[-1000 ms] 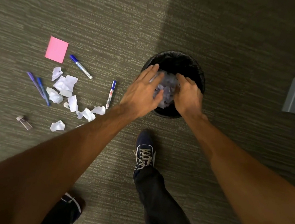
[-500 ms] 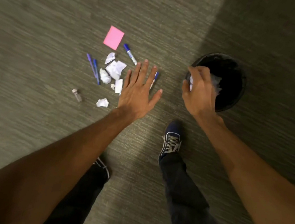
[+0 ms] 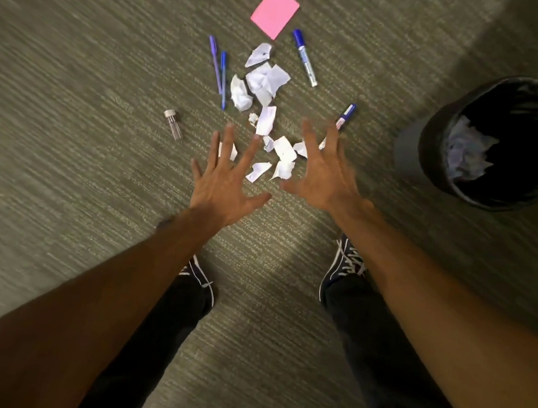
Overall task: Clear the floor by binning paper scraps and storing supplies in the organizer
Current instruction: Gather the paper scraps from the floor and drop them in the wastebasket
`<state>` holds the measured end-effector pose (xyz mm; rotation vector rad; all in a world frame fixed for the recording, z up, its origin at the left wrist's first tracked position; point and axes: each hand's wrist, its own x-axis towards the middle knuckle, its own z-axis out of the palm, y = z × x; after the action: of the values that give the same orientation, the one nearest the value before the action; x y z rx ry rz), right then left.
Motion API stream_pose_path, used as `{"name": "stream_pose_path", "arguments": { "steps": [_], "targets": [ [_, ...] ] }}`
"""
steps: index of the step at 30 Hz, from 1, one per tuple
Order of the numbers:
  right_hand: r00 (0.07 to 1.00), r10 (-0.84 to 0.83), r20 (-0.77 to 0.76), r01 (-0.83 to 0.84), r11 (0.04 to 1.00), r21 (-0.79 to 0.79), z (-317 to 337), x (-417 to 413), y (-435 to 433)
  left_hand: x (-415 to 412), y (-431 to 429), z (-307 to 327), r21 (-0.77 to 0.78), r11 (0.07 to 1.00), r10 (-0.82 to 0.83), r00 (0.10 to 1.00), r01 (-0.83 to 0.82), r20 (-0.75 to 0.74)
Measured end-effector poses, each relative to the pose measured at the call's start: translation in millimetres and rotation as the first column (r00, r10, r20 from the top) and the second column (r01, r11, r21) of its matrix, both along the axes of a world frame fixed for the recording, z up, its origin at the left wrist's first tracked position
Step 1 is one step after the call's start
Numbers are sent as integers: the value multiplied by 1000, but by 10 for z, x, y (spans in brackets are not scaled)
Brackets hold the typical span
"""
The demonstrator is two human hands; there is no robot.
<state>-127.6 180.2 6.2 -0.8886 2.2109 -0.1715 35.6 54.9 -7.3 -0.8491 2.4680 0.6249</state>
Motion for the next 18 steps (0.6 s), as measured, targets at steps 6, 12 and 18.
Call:
{"name": "stream_pose_path", "arguments": {
  "steps": [6, 12, 18],
  "targets": [
    [963, 262, -67, -257, 963, 82, -975, 88, -46, 67, -133, -866, 64, 996, 60, 996, -64, 71],
    [909, 383, -162, -359, 920, 158, -1611, 61, -148, 41, -181, -1517, 102, 987, 115, 987, -126, 110],
    [917, 351, -188, -309, 925, 220, -1831, 85, -227, -12, -164, -1751, 88, 983, 152, 983, -162, 106]
  ]
}}
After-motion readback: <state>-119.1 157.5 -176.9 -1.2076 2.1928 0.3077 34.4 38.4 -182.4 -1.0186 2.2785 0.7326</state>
